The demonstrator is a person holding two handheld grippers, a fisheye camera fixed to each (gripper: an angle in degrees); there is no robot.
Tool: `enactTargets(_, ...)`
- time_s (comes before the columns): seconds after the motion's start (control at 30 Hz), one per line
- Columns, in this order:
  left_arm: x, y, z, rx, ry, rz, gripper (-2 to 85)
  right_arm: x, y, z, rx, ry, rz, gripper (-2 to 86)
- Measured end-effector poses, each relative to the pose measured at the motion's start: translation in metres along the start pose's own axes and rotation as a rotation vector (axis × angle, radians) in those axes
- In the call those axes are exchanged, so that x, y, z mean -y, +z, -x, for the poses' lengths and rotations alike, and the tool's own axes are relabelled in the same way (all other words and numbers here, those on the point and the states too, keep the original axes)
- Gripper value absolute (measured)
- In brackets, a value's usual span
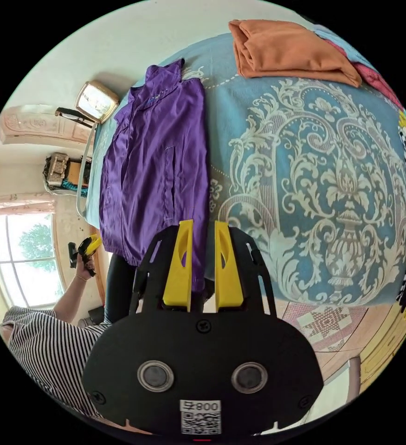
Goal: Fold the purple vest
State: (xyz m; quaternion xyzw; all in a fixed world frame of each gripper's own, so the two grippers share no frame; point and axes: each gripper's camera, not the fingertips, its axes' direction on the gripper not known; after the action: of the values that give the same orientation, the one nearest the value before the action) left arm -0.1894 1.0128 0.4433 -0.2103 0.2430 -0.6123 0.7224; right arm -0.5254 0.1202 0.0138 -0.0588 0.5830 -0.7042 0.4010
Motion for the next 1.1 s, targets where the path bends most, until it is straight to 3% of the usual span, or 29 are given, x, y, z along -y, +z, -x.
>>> enactTargets(0.23,-0.011,0.018,0.026,-0.030,0.016,0.085,11.5,-0.061,0.012,-0.050,0.145,0.108,0.016,8.6)
enactTargets(0.37,-0.011,0.024,0.030,0.009,0.042,0.137,4.4,-0.075,0.014,-0.067,0.167,0.117,0.001,8.8)
enactTargets(0.63,-0.025,0.004,0.039,-0.038,0.078,0.106,2.7,-0.105,0.018,-0.079,0.147,0.105,0.026,8.7)
enactTargets(0.77,-0.030,0.005,0.051,-0.068,0.036,0.091,2.5,-0.115,0.020,-0.093,0.152,0.138,0.032,4.7)
enactTargets(0.87,-0.036,-0.001,0.052,-0.098,0.047,0.072,2.4,-0.120,0.022,-0.099,0.231,0.131,0.080,2.5)
enactTargets(1.1,-0.050,-0.012,0.054,-0.160,0.072,0.054,2.3,-0.140,-0.012,-0.087,0.330,0.062,0.000,1.4)
